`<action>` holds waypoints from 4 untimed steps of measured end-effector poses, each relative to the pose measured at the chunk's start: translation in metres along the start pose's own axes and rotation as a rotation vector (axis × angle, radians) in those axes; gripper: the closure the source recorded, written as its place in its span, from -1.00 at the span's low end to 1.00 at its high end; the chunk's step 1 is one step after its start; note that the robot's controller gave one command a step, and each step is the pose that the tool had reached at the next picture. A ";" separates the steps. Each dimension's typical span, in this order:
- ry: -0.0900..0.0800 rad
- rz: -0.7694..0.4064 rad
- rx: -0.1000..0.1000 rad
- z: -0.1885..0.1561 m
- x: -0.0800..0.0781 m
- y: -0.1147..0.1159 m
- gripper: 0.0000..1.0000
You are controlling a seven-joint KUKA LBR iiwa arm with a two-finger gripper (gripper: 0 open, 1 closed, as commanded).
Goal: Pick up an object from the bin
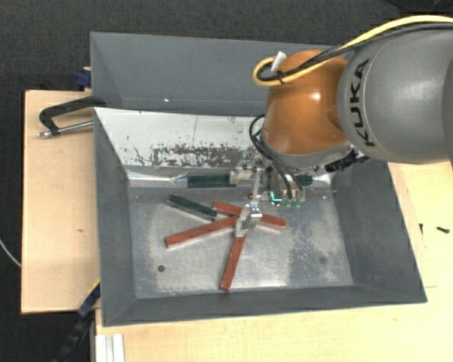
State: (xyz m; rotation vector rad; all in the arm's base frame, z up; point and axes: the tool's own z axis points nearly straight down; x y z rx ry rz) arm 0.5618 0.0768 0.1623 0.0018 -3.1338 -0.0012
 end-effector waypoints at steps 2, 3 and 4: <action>-0.020 0.028 -0.005 0.083 -0.012 -0.019 1.00; -0.020 0.028 -0.005 0.083 -0.012 -0.019 1.00; -0.023 0.011 -0.002 -0.103 -0.004 -0.015 1.00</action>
Offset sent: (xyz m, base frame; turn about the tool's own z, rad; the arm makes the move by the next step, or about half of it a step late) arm 0.0060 -0.0222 -0.0923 0.0283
